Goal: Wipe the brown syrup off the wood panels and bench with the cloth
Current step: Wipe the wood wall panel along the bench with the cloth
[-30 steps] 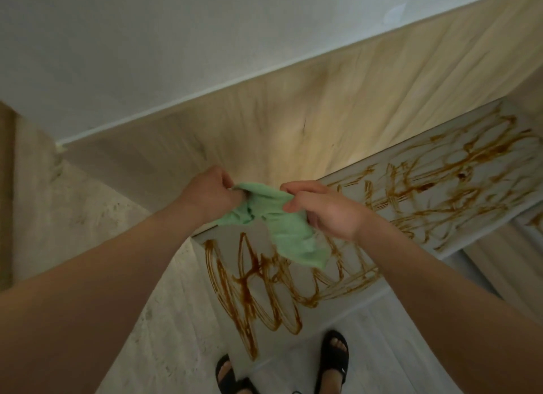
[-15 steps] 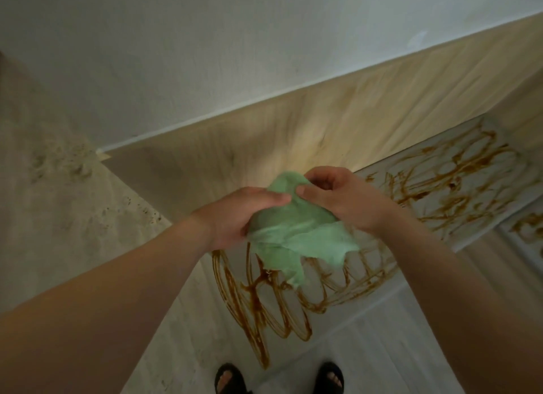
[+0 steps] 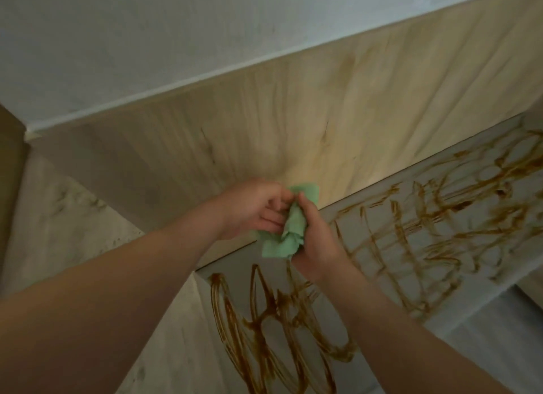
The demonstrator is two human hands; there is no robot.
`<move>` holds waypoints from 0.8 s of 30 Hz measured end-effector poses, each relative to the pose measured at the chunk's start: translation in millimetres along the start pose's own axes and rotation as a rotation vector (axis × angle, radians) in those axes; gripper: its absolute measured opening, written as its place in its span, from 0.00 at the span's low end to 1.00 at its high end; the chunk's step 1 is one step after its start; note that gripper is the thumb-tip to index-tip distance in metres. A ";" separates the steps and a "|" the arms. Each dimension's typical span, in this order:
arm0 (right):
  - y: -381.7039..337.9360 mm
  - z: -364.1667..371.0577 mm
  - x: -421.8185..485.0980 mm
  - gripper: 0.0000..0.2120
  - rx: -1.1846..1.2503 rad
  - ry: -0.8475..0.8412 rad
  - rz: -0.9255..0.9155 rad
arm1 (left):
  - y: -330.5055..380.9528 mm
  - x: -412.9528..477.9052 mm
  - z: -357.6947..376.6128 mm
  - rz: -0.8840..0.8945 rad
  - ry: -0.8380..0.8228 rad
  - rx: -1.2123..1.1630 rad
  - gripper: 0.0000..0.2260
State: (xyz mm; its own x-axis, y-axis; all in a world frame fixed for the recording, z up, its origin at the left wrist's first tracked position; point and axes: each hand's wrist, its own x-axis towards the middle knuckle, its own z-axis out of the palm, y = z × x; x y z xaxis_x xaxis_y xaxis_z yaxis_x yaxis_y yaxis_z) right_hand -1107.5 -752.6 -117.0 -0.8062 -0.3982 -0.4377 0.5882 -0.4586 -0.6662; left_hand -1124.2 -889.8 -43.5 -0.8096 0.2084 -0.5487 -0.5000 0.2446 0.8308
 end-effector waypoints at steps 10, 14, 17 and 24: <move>-69.5 3.1 58.4 0.40 -0.529 0.199 -0.741 | -41.4 26.7 -63.4 1.131 1.048 1.568 0.09; -61.2 -10.8 94.7 0.33 -1.116 0.196 -1.094 | -67.0 39.8 -82.5 1.135 1.344 1.709 0.16; -56.7 -31.7 117.1 0.30 -1.580 0.538 -1.360 | -74.4 43.2 -91.3 1.097 1.440 1.790 0.19; -44.6 31.3 167.8 0.35 -1.193 0.753 -1.570 | -98.6 45.4 -99.6 0.958 1.557 1.765 0.29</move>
State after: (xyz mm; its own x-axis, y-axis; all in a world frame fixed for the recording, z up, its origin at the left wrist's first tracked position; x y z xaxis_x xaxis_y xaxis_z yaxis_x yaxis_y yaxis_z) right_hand -1267.0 -823.8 -141.8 -0.5092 0.1821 0.8412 -0.5147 0.7189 -0.4672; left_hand -1142.2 -998.8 -141.0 -0.4995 0.3784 0.7793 -0.1359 0.8542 -0.5019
